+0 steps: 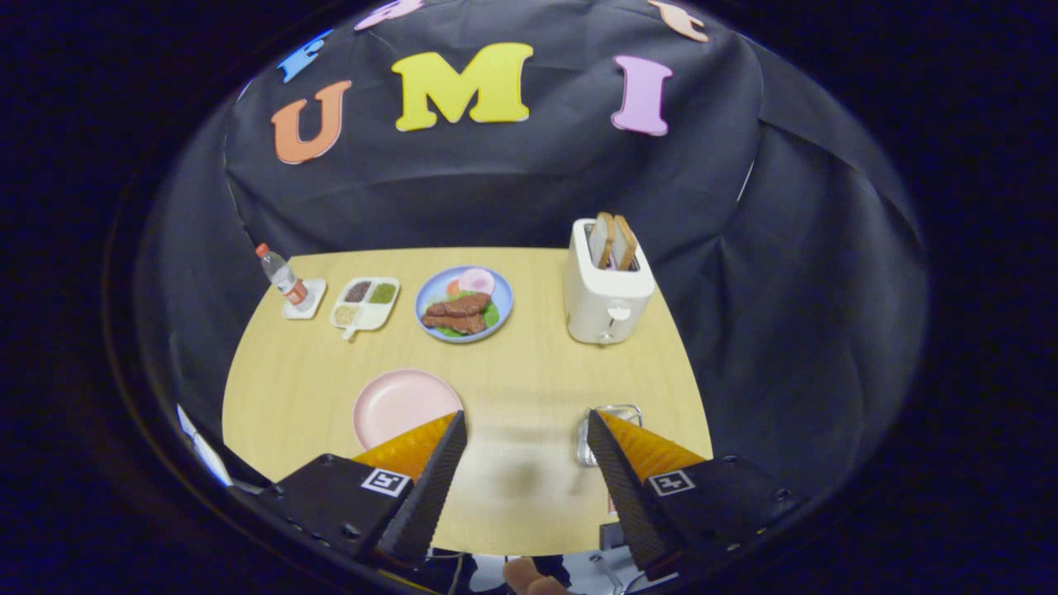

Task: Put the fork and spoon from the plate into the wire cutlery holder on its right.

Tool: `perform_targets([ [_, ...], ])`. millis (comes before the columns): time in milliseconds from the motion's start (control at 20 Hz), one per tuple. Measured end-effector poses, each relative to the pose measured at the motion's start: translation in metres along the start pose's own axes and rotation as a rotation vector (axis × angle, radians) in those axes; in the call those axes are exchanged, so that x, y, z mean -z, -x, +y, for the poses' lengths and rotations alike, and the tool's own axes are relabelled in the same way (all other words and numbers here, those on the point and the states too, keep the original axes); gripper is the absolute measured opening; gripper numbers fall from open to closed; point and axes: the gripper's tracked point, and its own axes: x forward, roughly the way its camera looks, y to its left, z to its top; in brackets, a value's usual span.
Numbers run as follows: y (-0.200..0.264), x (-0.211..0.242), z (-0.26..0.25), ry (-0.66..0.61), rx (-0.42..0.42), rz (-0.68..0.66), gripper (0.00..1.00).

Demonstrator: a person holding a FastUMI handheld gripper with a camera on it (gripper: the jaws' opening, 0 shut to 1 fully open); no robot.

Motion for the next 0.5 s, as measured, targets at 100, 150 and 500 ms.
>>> perform_targets([
  [100, 0.019, -0.013, 0.019, -0.004, -0.002, -0.105, 0.94],
  [150, 0.029, -0.020, 0.029, 0.006, 0.002, -0.166, 0.95],
  [500, 0.077, -0.028, 0.093, -0.006, -0.051, -0.439, 0.97],
])
